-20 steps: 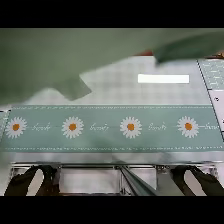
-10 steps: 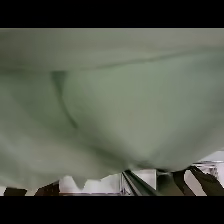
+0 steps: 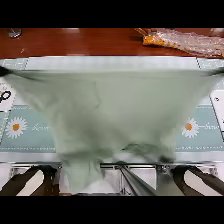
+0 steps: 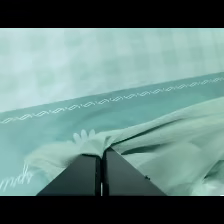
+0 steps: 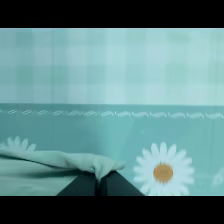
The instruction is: Fold the shirts.
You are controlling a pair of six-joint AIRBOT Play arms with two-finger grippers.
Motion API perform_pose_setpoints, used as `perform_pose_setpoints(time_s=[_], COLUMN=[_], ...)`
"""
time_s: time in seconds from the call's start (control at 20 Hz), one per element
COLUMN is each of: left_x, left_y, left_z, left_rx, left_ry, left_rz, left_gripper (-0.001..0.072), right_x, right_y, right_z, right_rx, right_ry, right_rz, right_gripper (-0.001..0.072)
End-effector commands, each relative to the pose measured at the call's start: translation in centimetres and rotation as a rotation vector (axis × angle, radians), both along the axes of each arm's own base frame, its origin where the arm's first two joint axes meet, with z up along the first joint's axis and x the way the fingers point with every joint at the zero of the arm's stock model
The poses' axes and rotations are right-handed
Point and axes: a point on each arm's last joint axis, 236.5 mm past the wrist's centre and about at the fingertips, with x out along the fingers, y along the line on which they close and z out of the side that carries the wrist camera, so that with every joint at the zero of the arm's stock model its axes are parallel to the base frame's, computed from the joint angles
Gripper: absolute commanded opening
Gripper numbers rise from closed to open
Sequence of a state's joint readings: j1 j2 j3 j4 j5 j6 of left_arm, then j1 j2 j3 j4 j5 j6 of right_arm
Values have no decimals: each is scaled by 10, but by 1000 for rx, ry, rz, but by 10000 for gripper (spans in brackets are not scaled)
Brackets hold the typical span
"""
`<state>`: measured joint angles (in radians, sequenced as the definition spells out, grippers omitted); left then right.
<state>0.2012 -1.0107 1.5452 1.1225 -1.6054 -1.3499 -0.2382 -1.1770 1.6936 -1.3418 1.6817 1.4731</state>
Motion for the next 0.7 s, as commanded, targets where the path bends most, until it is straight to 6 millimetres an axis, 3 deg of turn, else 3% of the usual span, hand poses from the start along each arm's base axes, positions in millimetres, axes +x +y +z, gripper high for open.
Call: perform_pose_setpoints(time_s=[0.0,0.15,0.25,0.35,0.5,0.65], left_x=[87,152,179,206,238,247], left_y=[-13,-14,-16,-17,-24,-41], left_z=[-79,-121,-145,-156,-168,-206], left_rx=[-37,-38,-22,-18,-12,-9], left_ry=[30,-11,-27,-84,-168,-134], left_rz=[-3,32,23,53,87,72], left_gripper=[19,20,20,20,20,20], right_x=[94,162,195,221,242,245], right_y=[4,4,1,-3,-1,0], right_z=[-66,-91,-103,-109,-131,-175], right_rx=[-7,-1,25,39,90,102], right_ry=[-55,-194,-270,-345,-367,-290], right_rz=[22,-14,-47,-81,-117,-122], right_gripper=[16,16,16,17,17,17])
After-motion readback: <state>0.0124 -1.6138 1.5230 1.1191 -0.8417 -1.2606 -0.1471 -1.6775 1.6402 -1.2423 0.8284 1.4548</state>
